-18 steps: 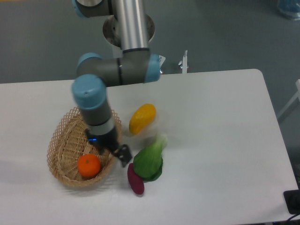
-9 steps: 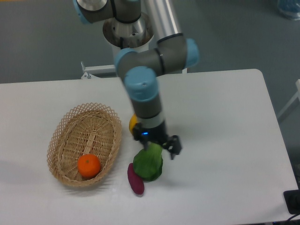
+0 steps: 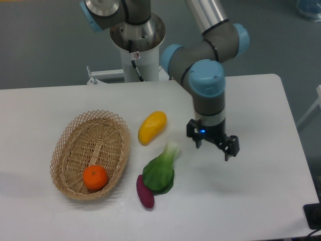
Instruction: Place the orange in the basket
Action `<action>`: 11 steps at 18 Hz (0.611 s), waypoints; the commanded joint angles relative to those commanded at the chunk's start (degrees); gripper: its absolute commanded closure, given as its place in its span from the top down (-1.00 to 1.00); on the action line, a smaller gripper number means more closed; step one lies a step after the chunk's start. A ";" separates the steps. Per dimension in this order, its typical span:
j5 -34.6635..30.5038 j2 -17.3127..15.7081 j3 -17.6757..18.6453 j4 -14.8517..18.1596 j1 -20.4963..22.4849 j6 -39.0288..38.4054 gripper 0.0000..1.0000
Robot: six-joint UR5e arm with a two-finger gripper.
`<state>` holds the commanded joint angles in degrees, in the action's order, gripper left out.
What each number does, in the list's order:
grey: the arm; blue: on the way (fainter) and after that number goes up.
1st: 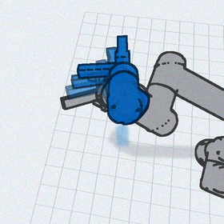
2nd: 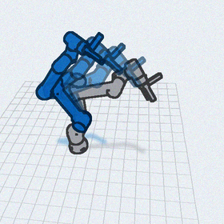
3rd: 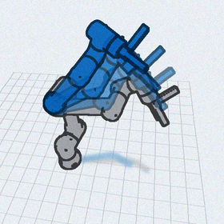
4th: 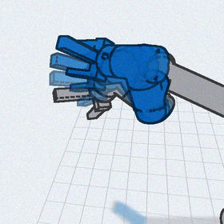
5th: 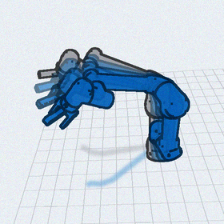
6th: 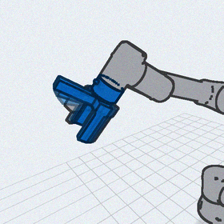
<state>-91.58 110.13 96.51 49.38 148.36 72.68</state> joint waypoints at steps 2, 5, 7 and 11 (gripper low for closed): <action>-0.09 0.00 0.08 0.01 0.79 0.18 1.00; 0.00 0.00 0.17 0.10 1.23 0.18 1.00; 0.09 0.00 0.09 0.18 1.58 0.27 1.00; 0.00 -0.09 0.26 0.27 1.76 0.27 1.00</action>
<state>-91.58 110.04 96.77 49.66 150.12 72.95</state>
